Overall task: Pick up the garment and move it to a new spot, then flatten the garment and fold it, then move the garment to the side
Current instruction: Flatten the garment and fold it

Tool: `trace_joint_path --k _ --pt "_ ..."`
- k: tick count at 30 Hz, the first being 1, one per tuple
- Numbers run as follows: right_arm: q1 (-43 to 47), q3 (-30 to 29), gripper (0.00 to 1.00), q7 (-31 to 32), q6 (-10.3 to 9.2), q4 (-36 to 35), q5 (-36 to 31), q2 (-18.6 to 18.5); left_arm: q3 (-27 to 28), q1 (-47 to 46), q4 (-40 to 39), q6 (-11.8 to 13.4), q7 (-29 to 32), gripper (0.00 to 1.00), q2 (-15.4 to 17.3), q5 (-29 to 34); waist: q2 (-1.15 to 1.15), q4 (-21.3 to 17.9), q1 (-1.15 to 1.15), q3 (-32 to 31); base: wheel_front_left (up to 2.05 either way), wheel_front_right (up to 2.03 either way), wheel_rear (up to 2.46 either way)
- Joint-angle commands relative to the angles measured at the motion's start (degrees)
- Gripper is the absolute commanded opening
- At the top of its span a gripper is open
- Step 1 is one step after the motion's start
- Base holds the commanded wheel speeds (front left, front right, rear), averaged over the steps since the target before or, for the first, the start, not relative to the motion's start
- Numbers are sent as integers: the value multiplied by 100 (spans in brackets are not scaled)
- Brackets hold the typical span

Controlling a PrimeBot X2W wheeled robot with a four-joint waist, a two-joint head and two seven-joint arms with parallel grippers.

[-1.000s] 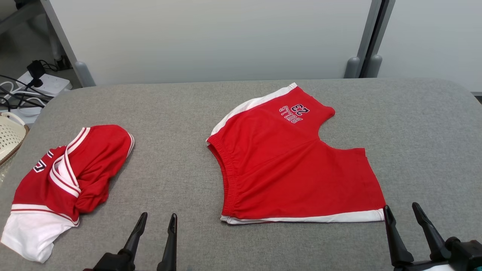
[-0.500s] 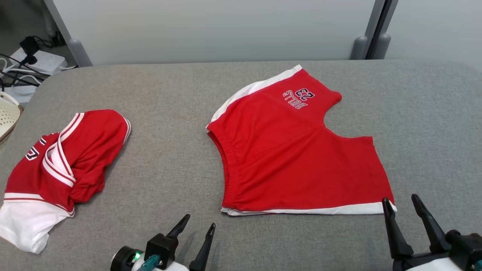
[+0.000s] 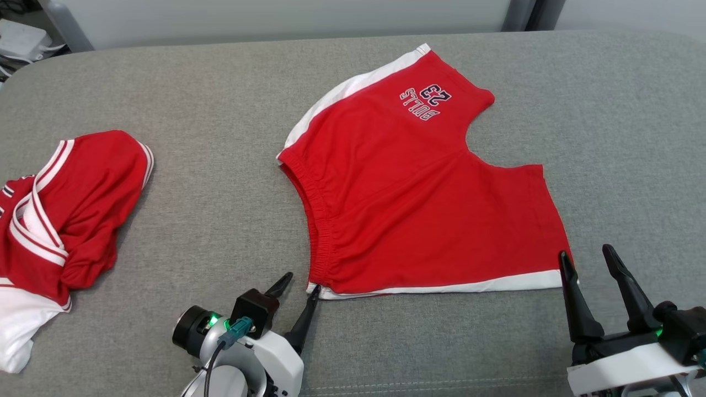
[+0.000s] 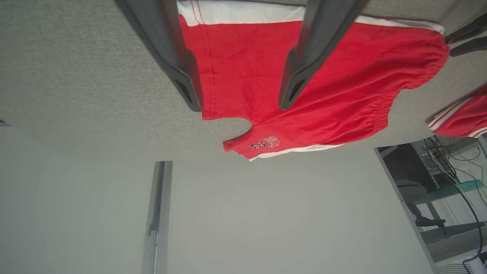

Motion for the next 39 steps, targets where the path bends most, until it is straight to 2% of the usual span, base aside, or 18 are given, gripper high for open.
trace_joint_path --k 1,3,6,7,8,9,10,11,18,24,30,32,33,34,36,39 --pt "-150 117 100 -76 -1 -159 47 -104 132 -243 -61 -32 -51 82 46 11 0 -74 0 62 0 0 0" --pt "-163 118 100 -76 -1 -160 43 -106 117 -272 -24 -33 -51 99 70 28 0 -118 0 84 0 0 0" --pt "-164 87 100 -76 -1 -161 44 -95 152 -249 -63 -34 -51 100 108 20 0 -165 0 91 0 0 0" --pt "-162 76 100 -76 -1 -168 43 -88 156 -231 -75 -35 -51 98 121 18 0 -179 0 91 0 0 0" --pt "-160 67 100 -76 -1 -174 42 -81 149 -210 -67 -35 -51 87 135 18 0 -192 0 88 0 0 0" --pt "-159 65 100 -77 -1 -176 44 -77 138 -196 -53 -36 -51 67 147 16 0 -205 0 86 0 0 0" --pt "-161 63 100 -77 -1 -181 45 -73 114 -182 -22 -37 -51 40 155 6 0 -217 0 83 0 0 0" --pt "-162 62 100 -77 -1 -184 48 -72 83 -169 17 -38 -51 0 161 -10 0 -226 0 78 0 0 0" --pt "-160 104 100 -77 -1 -22 128 -83 -194 -94 -36 -42 -51 0 226 -275 0 -238 0 41 0 0 0" --pt "-551 409 100 -77 -1 1658 399 -177 -285 158 -409 -43 -51 0 383 -394 0 -157 0 27 0 0 0" --pt "-1262 684 100 -77 -1 2606 688 -340 -472 155 -611 -43 -51 0 504 -525 0 15 0 137 0 0 0" --pt "-1508 854 67 -77 -1 2966 848 -356 -489 86 -654 -43 -51 0 528 -571 0 65 0 187 0 0 0" --pt "-1571 914 56 -77 -1 3106 913 -362 -495 65 -661 -43 -51 0 526 -578 0 80 0 199 0 0 0" --pt "-1624 976 58 -77 -1 3257 981 -365 -501 44 -666 -43 -51 0 521 -580 0 99 0 207 0 0 0" --pt "-1709 1104 57 -77 -1 3451 1064 -374 -523 5 -666 -43 -51 0 503 -583 0 135 0 223 0 0 0" --pt "-1753 1276 44 -77 -1 3599 1162 -385 -513 -31 -695 -44 -51 0 486 -596 0 150 0 245 0 0 0"
